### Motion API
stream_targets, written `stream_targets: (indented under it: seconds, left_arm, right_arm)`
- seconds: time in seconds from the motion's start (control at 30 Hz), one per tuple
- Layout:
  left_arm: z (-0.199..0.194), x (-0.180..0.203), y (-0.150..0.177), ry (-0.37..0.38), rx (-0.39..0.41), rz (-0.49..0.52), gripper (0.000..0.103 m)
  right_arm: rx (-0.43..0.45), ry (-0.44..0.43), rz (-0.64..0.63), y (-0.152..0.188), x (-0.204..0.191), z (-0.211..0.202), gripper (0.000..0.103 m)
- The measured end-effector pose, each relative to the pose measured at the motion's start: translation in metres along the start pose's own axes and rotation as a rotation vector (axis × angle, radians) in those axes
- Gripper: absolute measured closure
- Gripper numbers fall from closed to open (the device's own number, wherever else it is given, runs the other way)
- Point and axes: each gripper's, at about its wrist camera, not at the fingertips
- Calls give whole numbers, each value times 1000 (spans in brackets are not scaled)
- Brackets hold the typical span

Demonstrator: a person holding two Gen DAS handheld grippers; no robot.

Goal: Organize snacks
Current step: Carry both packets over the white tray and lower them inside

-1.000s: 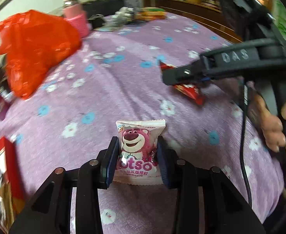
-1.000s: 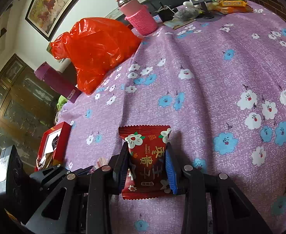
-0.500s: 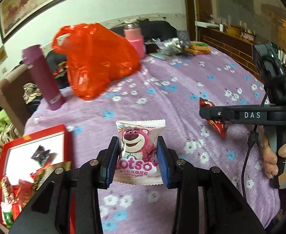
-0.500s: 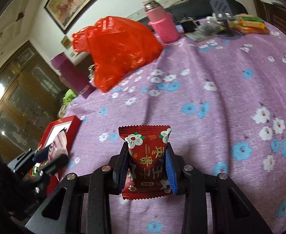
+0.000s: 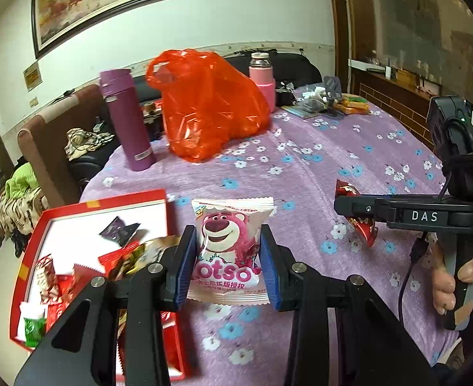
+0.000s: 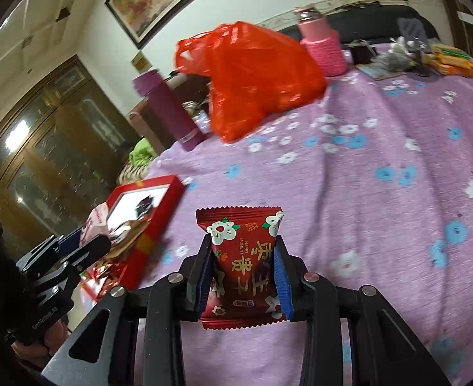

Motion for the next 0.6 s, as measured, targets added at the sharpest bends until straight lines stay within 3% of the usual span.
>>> stream_targets:
  seconds: [0.37, 0.6]
  left_arm:
    - [-23, -45, 11, -46, 41, -90, 67]
    - [-28, -84, 18, -119, 55, -159, 67]
  right_arm:
    - [-16, -59, -142, -12, -79, 9, 69]
    - [-35, -121, -235, -18, -133, 28, 69]
Point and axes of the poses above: each gripper's, at about its wrist camera, not at the fingertips, and z roughly the way its jaws point, x to its right, y to its underside, and after that the axes turned 3 degrees about -z, right-handed
